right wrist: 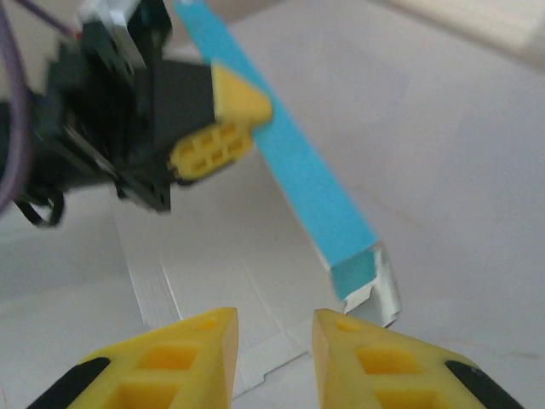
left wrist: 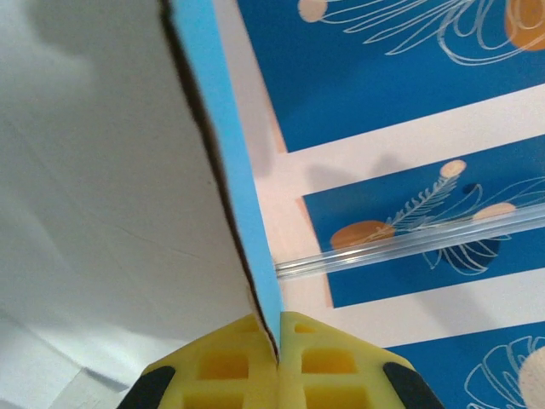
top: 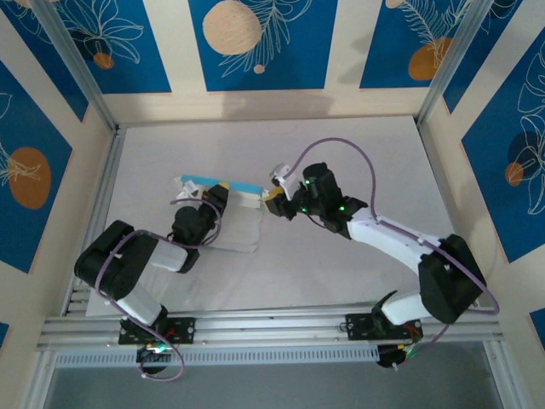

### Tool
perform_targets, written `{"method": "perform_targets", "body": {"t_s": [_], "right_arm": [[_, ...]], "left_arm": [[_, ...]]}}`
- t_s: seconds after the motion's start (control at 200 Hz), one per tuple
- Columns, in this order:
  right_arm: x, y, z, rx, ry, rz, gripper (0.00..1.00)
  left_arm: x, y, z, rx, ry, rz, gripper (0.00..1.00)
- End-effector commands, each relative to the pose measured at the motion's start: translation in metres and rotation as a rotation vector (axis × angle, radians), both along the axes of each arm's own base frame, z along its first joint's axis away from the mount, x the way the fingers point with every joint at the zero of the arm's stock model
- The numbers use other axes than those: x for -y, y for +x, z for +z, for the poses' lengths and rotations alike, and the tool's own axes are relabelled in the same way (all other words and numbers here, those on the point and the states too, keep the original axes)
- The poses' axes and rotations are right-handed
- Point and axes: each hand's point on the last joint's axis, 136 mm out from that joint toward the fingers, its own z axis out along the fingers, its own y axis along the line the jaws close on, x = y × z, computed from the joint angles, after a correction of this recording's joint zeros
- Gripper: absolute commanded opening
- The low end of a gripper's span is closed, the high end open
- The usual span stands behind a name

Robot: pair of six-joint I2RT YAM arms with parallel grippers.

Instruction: Fold the paper box

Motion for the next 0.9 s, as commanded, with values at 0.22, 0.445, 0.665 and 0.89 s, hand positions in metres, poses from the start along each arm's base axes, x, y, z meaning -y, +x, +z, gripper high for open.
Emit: {"method": "perform_targets", "body": {"t_s": [0.22,0.445,0.665,0.89], "right_arm": [[0.05,0.044,-0.038,0.069,-0.122,-0.166,0.26],[0.038,0.047,-0.087,0.073,-0.276,-0.067,0.26],[0.015,0.047,-0.102,0.116,-0.346,0.055,0.28],[0.011,0.058,-0.113,0.222,-0.459,0.111,0.29]], "left_arm": [[0.002,-0.007,-0.009,0.014,0.039,-0.007,0.0],[-0.003,-0.008,-0.032,-0.065,0.013,0.014,0.0],[-0.005,-0.006,-0.042,-0.116,-0.031,0.03,0.0],[-0.004,-0.003,-0.039,-0.122,-0.065,0.034,0.0]]}}
